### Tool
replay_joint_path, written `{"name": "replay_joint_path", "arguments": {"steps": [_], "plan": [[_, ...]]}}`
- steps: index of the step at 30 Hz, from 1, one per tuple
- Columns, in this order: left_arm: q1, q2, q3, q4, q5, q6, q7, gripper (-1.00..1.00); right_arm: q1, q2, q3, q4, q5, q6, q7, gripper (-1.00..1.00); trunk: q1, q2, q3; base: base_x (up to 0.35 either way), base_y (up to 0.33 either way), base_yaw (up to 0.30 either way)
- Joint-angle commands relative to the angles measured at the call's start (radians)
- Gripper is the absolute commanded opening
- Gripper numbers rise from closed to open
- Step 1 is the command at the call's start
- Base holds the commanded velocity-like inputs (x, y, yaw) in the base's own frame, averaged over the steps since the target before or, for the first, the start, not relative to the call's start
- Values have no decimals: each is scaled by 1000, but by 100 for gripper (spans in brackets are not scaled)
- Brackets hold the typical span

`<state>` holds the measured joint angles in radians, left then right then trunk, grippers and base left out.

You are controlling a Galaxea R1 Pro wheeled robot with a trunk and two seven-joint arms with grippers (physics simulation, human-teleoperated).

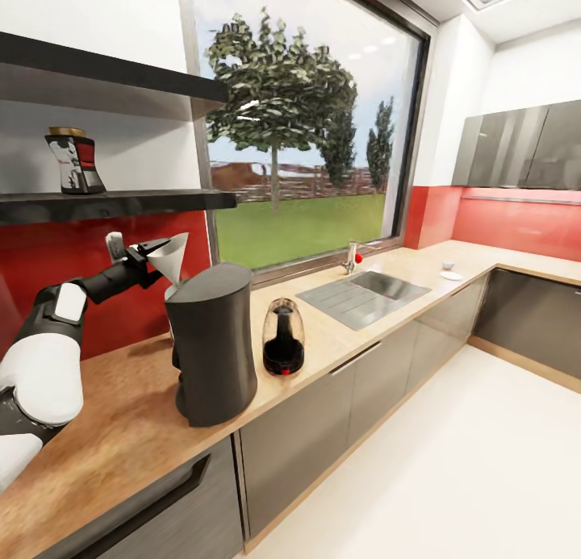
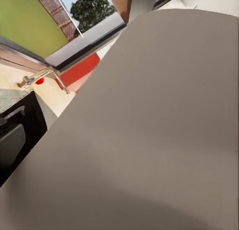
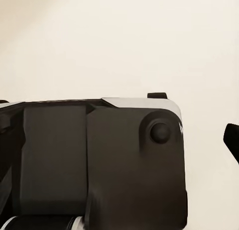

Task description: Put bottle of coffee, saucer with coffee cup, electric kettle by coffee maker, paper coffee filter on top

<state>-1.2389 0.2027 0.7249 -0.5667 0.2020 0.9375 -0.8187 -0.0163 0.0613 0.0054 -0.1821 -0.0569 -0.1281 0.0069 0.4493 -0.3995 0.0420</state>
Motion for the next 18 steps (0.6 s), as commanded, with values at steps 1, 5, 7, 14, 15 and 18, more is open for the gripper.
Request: {"name": "replay_joint_path", "arguments": {"steps": [1,5,7,14,15,18], "plan": [[-1,0,3,1,-4,2,-4,-100,0,0,1,1,-6,-4,1,100,1,0,0,185,0,0],[-1,0,0,3,-7,-3,-2,-100,0,0,1,1,-6,-4,1,100,1,0,0,86,0,0],[-1,-1,-1,3,-7,-3,-2,-100,-1,0,1,1,-6,-4,1,100,1,0,0,20,0,0],[-1,-2,-1,7,-7,-3,-2,-100,-1,0,1,1,-6,-4,1,100,1,0,0,3,0,0],[0,-2,0,11,-7,-3,-2,-100,-1,0,1,1,-6,-4,1,100,1,0,0,0,0,0],[3,-2,2,16,-3,-3,-2,-100,-1,0,2,1,-6,-4,1,100,1,0,0,0,0,0]]}}
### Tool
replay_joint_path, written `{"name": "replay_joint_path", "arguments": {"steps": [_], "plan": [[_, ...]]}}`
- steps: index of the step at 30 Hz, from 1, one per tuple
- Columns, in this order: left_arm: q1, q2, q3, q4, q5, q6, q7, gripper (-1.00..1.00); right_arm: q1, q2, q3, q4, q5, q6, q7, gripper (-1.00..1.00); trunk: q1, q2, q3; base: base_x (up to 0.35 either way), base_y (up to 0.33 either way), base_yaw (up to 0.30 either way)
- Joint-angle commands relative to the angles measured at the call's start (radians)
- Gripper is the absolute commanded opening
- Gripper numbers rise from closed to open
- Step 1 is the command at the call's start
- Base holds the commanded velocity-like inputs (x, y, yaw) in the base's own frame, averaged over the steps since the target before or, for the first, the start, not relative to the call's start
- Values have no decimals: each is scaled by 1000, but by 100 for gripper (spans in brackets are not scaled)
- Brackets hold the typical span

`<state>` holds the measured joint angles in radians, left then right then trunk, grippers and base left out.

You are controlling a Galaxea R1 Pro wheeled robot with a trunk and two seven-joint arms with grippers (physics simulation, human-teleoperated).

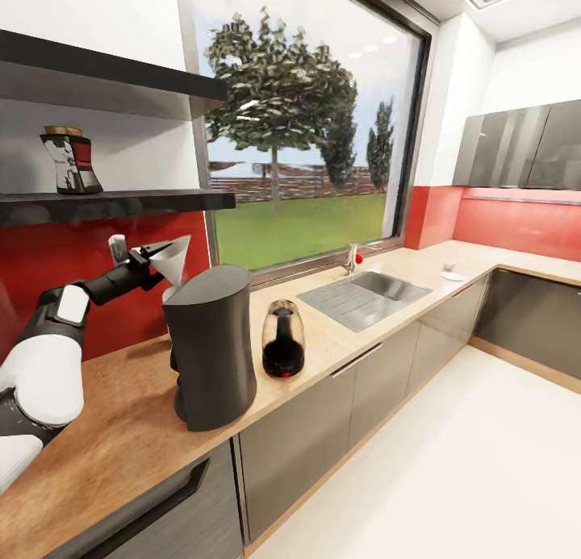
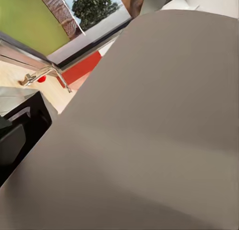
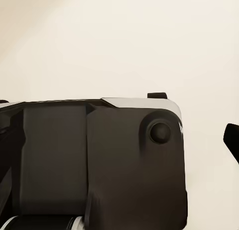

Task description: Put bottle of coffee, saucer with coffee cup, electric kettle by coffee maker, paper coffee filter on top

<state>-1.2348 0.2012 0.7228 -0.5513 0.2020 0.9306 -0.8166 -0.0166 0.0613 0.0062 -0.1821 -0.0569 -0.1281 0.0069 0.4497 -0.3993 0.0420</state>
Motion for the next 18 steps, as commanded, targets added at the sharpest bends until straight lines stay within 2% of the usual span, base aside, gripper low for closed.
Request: {"name": "replay_joint_path", "arguments": {"steps": [1,5,18], "plan": [[5,-1,4,1,-1,4,-4,-100,0,0,1,1,-6,-4,1,100,0,-1,0,0,0,0],[34,-2,6,2,5,4,-4,-100,0,0,1,1,-6,-4,1,100,0,-1,0,0,0,0],[39,-2,5,-12,6,1,-6,-100,0,0,1,1,-6,-4,1,100,0,-1,0,0,0,0]]}}
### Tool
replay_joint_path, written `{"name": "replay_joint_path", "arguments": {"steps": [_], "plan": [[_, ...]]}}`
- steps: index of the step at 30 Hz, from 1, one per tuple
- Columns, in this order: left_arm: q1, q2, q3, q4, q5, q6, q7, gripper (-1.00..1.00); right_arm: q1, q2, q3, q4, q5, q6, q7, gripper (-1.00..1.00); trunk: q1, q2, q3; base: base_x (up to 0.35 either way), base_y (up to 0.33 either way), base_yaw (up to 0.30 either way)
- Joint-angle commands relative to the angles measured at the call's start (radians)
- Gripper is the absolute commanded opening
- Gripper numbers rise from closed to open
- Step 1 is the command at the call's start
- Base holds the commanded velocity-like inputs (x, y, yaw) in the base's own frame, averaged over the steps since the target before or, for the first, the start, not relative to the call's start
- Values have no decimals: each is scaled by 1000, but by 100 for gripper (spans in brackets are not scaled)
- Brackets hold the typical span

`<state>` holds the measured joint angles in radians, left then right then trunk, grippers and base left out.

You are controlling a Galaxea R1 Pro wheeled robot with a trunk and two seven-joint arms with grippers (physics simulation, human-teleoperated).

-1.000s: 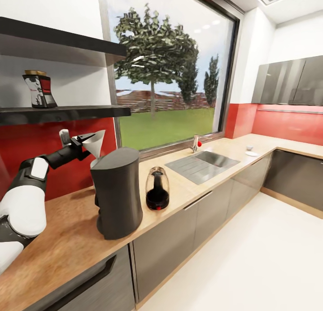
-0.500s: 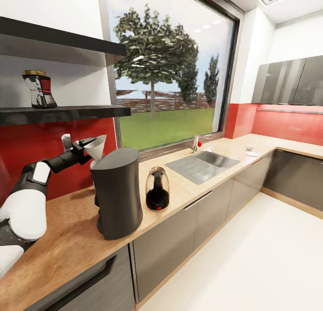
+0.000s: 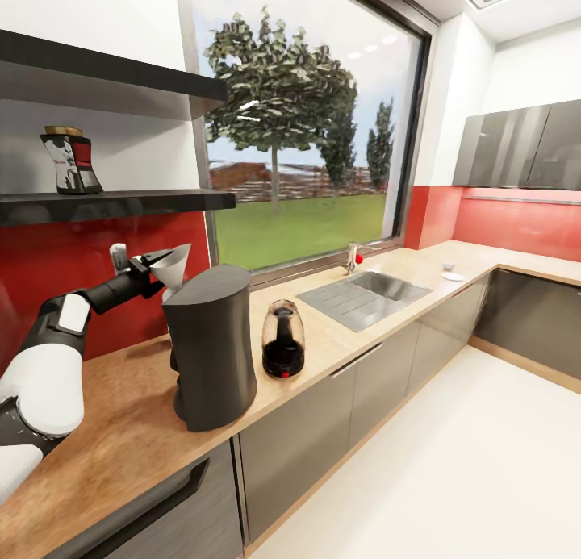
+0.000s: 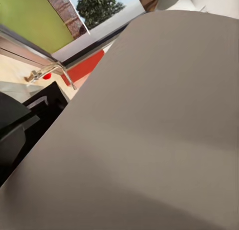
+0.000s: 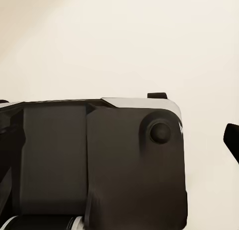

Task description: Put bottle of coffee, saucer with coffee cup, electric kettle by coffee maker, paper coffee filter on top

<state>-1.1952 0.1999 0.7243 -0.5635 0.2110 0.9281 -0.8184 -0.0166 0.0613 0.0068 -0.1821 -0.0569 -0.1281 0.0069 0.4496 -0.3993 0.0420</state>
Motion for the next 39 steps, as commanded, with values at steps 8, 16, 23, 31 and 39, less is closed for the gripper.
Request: {"name": "replay_joint_path", "arguments": {"steps": [8,16,23,31,39], "plan": [[-1,-5,-6,1,-10,1,-4,-100,0,0,1,2,-6,-4,1,100,0,-1,0,0,0,0],[-1,-8,-5,14,-12,-41,-4,-100,0,0,1,3,-6,-4,1,100,0,-1,0,0,0,0],[-1,-8,-6,14,-13,-47,-4,-100,0,0,1,3,-6,-4,1,100,0,-1,0,0,0,0],[0,-8,-6,14,-16,-48,-4,100,0,0,1,3,-6,-4,1,100,0,-1,0,0,0,0],[-1,-5,-6,11,-16,-48,-4,100,0,0,1,3,-6,-4,1,100,0,-1,0,0,0,0]]}}
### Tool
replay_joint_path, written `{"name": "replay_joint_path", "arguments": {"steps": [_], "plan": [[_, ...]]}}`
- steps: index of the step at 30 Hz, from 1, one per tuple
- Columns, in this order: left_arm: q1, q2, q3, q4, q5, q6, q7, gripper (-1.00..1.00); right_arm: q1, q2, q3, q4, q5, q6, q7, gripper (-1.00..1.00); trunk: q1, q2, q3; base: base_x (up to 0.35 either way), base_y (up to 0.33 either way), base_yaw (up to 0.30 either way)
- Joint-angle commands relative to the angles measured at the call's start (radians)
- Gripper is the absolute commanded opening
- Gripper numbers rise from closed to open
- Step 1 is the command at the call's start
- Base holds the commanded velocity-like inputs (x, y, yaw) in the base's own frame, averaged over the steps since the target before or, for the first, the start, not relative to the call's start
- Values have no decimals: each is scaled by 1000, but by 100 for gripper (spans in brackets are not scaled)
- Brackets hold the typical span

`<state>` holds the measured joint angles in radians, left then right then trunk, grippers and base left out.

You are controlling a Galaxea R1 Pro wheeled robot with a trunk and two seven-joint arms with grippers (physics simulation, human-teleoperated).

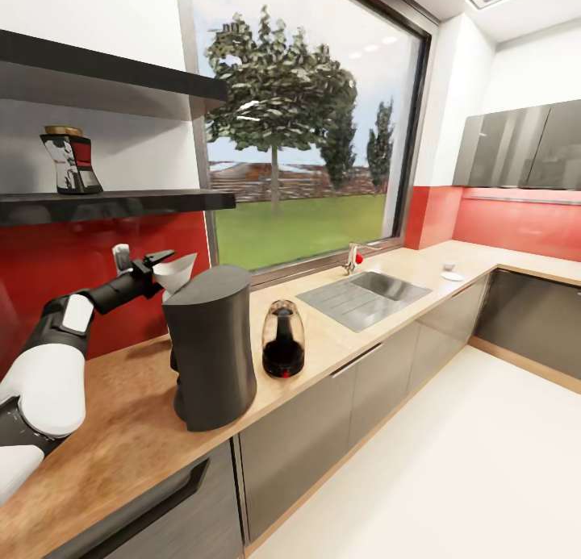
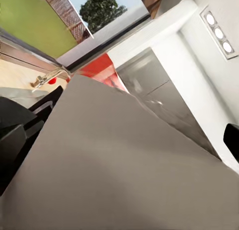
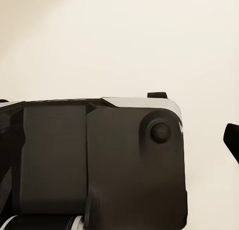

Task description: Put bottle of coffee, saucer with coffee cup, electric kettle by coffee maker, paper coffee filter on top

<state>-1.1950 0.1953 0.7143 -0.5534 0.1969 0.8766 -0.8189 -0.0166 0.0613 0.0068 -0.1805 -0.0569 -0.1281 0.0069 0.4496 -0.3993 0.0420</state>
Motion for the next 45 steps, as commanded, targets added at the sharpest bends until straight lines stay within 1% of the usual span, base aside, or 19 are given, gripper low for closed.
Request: {"name": "replay_joint_path", "arguments": {"steps": [1,5,7,8,10,12,21,23,26,28,36,38,45], "plan": [[-1,1,4,0,-2,4,-3,100,0,0,1,1,-6,-4,1,100,0,-1,0,0,0,0],[-1,5,4,-7,-3,3,-1,100,0,0,1,1,-6,-4,1,100,0,-1,0,0,0,0],[-1,6,4,-10,-2,-1,19,100,0,0,1,1,-6,-4,1,100,0,-1,0,0,0,0],[-1,7,4,-10,-2,-10,27,100,0,0,1,1,-6,-4,1,100,0,-1,0,0,0,0],[-1,7,5,-11,-2,-49,53,100,0,0,1,1,-6,-4,1,100,0,-1,0,0,0,0],[-1,6,5,-11,1,-67,75,100,0,0,1,1,-6,-4,1,100,0,-1,0,0,0,0],[-1,8,6,-11,-2,-74,84,100,0,0,1,1,-6,-4,1,100,0,-1,0,0,0,0],[-1,13,5,-11,-2,-75,84,100,0,0,1,2,-6,-4,1,100,0,-1,0,0,0,0],[-1,27,5,-11,-2,-74,84,100,0,0,1,2,-6,-4,1,100,0,-1,0,0,0,0],[-1,45,8,-11,-2,-74,84,100,0,0,1,2,-6,-4,1,100,0,-1,0,0,0,0],[-3,74,15,-12,1,-74,84,100,0,0,1,3,-6,-4,1,100,0,-1,0,0,0,0],[-3,86,15,-11,-2,-74,84,100,0,0,1,3,-6,-4,1,100,0,-1,0,0,0,0],[-2,88,13,-11,2,-76,83,100,0,0,2,3,-6,-4,1,100,0,-1,0,0,0,0]]}}
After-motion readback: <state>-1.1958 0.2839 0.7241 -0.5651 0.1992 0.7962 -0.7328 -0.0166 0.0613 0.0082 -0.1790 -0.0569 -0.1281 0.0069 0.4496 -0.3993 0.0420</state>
